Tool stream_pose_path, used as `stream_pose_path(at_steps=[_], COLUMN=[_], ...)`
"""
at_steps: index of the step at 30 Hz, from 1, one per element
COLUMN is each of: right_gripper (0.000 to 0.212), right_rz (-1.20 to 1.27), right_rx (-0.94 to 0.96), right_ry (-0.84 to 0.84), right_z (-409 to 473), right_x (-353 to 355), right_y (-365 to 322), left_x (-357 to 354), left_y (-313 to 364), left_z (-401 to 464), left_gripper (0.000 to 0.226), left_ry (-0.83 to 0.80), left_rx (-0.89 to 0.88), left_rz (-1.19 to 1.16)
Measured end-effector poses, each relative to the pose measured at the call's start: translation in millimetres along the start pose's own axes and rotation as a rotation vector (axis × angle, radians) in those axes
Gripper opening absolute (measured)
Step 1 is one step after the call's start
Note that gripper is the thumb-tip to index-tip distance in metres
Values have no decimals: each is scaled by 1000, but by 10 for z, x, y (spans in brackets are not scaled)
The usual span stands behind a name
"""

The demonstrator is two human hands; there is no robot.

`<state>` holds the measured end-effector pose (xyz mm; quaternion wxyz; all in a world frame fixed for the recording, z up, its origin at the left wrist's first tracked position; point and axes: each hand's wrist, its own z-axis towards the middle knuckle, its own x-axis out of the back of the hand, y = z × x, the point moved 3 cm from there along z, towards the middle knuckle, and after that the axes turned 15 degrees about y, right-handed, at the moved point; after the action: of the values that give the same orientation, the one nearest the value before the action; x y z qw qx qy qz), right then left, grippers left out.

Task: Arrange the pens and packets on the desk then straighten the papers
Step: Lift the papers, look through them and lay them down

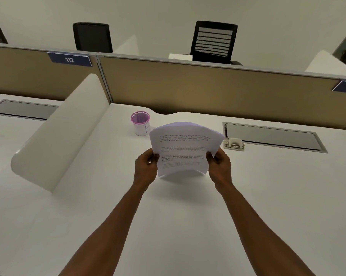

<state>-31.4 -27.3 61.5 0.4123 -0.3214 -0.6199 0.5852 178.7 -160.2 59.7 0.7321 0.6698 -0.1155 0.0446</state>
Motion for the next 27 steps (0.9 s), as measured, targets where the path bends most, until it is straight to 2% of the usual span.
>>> stream_pose_path(at_steps=[3,6,11,16,20,23,27], right_gripper=[21,18,19,36,27,17,22], right_rz=[-76,-41,28,64,110,112,31], right_rx=[-7,6,85,135,158,130,26], right_ry=[-18,4,20,20,2,9,32], right_z=[-4,-2,39,101,113,97,74], right_x=[-15,0,29,-5,-6,-11,-11], right_y=[62,30,-176,-447,-487,-369,-159], left_x=[-25,-26,13,42,80,89,102], left_y=[-44,-41,40,219,223,141,34], left_z=[-21,-41,16,136,211,208,149], left_gripper=[37,39,36,24,14,14,12], left_ry=[-38,-45,33,81,118,115,84], left_rx=[17,5,-29,-69,-40,-30,-22], left_rz=[16,35,-49,-126,-192,-160,-122])
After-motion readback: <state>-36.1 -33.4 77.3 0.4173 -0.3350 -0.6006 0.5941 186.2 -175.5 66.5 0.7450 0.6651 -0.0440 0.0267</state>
